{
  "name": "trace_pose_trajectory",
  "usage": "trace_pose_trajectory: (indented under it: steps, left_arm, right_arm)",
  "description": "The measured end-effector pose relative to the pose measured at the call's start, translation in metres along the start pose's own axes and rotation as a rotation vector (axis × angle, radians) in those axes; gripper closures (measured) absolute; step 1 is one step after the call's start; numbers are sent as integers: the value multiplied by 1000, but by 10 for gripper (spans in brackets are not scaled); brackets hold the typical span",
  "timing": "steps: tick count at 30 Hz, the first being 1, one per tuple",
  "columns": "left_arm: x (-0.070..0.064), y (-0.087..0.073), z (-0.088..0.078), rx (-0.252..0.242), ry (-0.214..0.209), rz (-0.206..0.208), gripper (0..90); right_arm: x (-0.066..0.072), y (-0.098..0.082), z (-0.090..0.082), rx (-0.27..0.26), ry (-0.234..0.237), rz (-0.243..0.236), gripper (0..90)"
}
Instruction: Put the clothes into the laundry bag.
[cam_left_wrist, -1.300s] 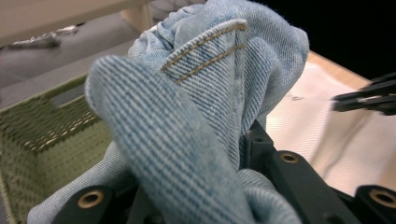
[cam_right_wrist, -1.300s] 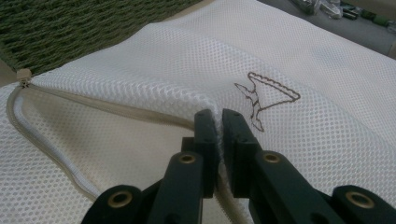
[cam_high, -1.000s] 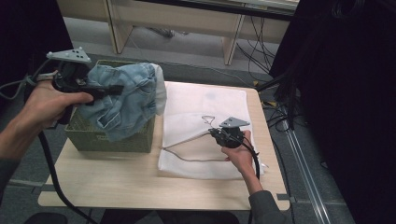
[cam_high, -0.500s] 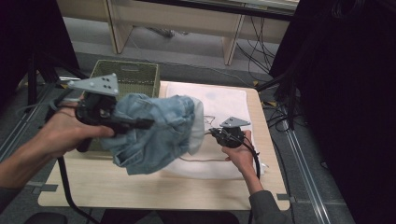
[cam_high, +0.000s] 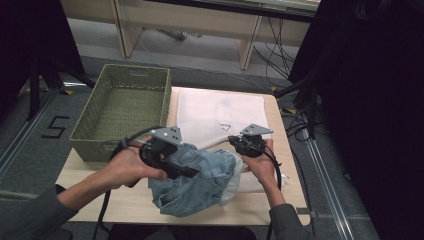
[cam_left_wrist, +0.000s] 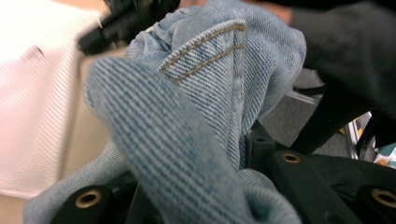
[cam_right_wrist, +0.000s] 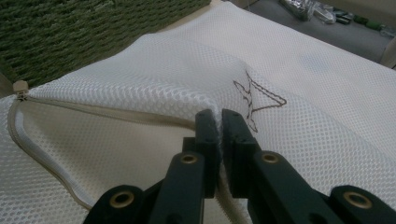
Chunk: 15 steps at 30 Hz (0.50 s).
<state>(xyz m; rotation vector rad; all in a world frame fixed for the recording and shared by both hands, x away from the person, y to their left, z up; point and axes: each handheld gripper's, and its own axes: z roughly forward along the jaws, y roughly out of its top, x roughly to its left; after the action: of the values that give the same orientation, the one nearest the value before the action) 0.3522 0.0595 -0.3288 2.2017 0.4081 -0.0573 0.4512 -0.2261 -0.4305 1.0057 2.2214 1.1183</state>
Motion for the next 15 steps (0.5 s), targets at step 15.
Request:
trace_pose_trajectory:
  steps: [15]
  left_arm:
    - [67,-38,138,42,67,-175,677]
  right_arm:
    - [13,7,-6,-21,24,-45,871]
